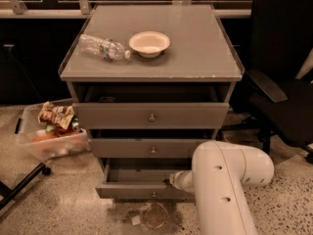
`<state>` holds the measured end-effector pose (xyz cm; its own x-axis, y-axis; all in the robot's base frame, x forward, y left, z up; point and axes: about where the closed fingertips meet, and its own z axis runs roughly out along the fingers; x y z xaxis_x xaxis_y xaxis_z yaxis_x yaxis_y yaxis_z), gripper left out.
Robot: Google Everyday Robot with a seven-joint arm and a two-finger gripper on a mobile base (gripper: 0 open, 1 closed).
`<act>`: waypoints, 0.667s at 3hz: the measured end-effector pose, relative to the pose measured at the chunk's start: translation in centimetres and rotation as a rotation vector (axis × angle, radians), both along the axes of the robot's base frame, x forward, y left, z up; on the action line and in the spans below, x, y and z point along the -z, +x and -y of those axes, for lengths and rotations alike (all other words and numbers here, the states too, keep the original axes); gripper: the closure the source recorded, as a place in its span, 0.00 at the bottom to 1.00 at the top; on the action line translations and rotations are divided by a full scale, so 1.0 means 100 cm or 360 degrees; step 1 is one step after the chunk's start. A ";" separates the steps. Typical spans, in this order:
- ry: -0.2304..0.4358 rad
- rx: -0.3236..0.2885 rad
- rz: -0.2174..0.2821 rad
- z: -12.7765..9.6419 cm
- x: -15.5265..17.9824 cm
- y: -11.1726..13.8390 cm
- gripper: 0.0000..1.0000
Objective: Open bottom drawer
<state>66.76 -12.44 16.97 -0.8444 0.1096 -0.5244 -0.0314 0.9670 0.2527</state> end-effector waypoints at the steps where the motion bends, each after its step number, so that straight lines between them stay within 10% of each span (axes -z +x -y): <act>1: -0.0072 -0.0117 -0.0146 0.012 0.012 -0.030 1.00; 2: -0.0081 -0.0133 -0.0163 0.013 0.012 -0.032 1.00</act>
Offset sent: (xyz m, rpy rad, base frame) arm -0.1138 -0.0383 -0.0395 -0.2650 0.1811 0.4786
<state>63.51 -13.77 15.81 -0.8987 0.0121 -0.4383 -0.0891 0.9737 0.2095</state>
